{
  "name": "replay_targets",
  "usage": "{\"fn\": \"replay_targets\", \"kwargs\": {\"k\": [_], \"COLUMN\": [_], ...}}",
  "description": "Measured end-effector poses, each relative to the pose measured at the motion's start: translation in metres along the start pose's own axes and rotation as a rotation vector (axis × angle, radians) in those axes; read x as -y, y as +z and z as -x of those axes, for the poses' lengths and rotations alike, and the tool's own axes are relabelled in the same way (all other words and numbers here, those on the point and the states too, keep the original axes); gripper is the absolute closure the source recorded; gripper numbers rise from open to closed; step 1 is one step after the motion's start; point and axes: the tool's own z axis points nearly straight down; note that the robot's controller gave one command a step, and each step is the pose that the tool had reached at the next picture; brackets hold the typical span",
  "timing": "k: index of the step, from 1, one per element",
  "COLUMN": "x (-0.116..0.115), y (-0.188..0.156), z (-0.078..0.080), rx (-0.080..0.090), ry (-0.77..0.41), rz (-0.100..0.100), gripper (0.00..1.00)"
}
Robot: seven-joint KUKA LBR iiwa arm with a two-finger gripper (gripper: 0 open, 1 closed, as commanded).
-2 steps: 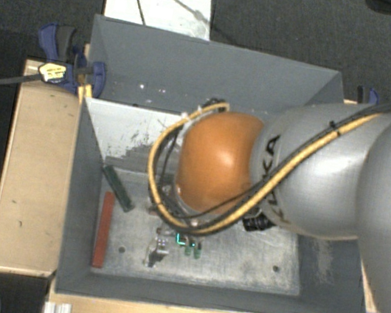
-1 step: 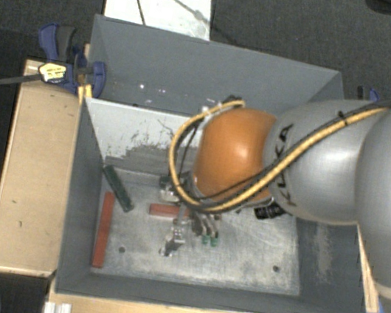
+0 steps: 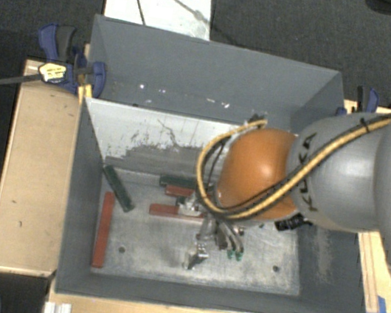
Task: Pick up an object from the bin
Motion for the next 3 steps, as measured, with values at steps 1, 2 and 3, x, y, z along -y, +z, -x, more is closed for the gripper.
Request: {"fn": "replay_targets", "kwargs": {"k": [1,2,3], "x": [0.001,-0.023,-0.016], "y": [0.011,0.024,0.026], "z": [0.017,0.056,0.078], "rx": [-0.007,-0.008,0.009], "ry": [0.027,0.04,-0.076], "rz": [0.001,-0.001,0.007], "gripper": [0.0,0.0,1.0]}}
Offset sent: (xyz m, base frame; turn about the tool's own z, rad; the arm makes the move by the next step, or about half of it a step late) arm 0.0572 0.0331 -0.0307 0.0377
